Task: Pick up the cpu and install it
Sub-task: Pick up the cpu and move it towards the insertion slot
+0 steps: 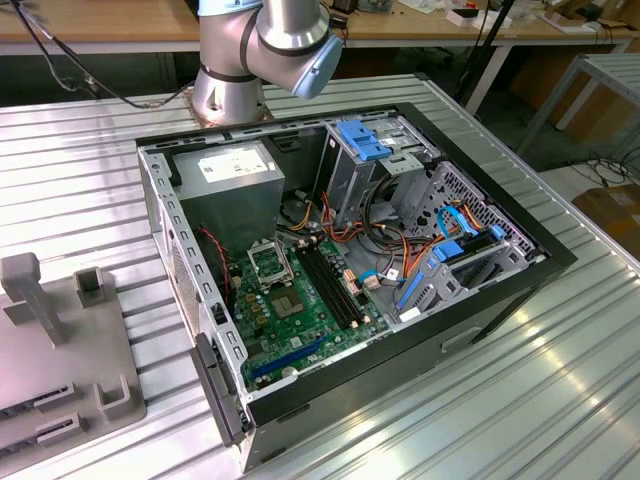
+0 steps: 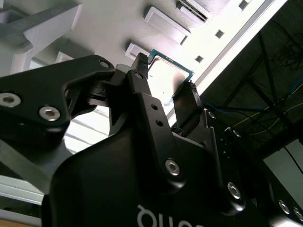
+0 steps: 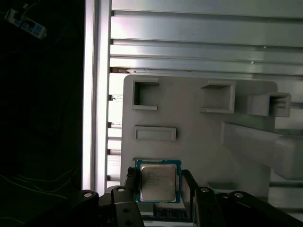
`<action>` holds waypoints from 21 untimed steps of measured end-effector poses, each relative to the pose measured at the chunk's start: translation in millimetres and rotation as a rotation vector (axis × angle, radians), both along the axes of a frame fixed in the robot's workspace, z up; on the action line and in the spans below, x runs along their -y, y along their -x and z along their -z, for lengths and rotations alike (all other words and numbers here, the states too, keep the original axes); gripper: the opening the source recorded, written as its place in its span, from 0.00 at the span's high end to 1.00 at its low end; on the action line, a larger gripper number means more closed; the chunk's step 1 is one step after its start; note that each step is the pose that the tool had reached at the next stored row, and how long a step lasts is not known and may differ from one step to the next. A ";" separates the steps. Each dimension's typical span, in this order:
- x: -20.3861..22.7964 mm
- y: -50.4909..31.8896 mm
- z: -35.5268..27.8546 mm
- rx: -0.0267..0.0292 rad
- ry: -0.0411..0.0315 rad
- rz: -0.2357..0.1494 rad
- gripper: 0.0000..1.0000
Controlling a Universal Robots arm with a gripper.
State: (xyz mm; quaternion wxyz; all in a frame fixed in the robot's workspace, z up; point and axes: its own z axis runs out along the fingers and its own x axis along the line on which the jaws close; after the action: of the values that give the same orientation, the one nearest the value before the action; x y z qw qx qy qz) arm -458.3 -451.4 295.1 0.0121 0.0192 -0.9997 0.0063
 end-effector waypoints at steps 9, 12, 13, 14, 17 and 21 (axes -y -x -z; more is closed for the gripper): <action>0.0 0.0 -3.5 0.0000 0.0000 0.000 0.53; 0.0 0.0 -5.9 -0.0001 0.0000 0.000 0.53; 0.0 0.0 -6.3 0.0000 0.0000 0.000 0.53; 0.0 0.0 -7.0 -0.0001 0.0001 0.000 0.53; 0.0 0.0 -8.7 -0.0001 0.0000 0.000 0.53; 0.0 0.0 -10.6 -0.0001 0.0000 0.000 0.53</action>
State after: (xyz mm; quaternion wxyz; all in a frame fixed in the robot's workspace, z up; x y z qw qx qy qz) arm -458.3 -451.4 305.7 0.0121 0.0192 -0.9997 0.0063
